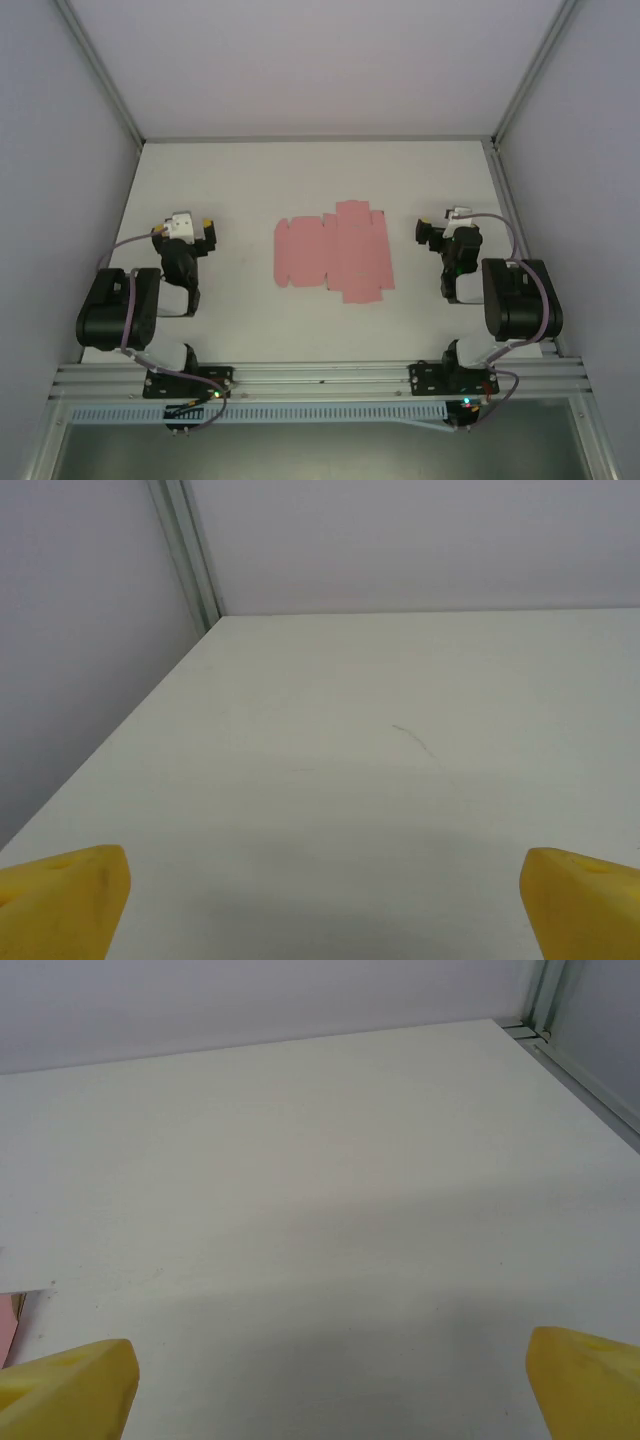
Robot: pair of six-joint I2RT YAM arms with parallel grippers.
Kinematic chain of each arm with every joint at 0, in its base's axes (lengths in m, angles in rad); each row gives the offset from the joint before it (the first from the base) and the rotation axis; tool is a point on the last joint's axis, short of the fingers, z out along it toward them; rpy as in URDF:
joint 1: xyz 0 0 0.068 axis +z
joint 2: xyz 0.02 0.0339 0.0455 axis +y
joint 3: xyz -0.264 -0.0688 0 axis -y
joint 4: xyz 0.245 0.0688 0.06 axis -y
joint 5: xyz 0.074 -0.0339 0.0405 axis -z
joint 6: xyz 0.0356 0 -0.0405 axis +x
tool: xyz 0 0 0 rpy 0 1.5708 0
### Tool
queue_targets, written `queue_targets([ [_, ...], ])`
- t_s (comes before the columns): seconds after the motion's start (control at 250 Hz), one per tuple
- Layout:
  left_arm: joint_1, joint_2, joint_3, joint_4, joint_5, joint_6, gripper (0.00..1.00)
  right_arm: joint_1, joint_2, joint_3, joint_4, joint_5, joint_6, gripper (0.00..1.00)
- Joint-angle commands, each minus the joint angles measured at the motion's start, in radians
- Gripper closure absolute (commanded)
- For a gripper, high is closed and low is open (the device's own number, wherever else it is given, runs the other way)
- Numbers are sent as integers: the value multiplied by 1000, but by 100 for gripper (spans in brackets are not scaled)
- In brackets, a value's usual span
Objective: Assemble paper box
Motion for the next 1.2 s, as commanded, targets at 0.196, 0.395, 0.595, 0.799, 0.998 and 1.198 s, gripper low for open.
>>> queue_targets([
  [0.196, -4, 7, 13, 17, 13, -14, 0, 8, -6, 11, 13, 14, 9, 0],
  [0.395, 2, 6, 17, 8, 25, -20, 0, 7, -5, 14, 9, 15, 9, 0],
  [0.595, 3, 6, 15, 9, 25, -20, 0, 8, -6, 11, 12, 19, 10, 0],
  [0.799, 3, 6, 14, 10, 25, -17, 0, 8, -7, 11, 14, 18, 10, 0],
  [0.998, 5, 5, 14, 10, 28, -19, 0, 7, -9, 5, 24, 21, 10, 0],
  [1.198, 6, -24, 34, -47, 31, -24, 0, 8, -110, 5, -62, 29, 14, 0],
])
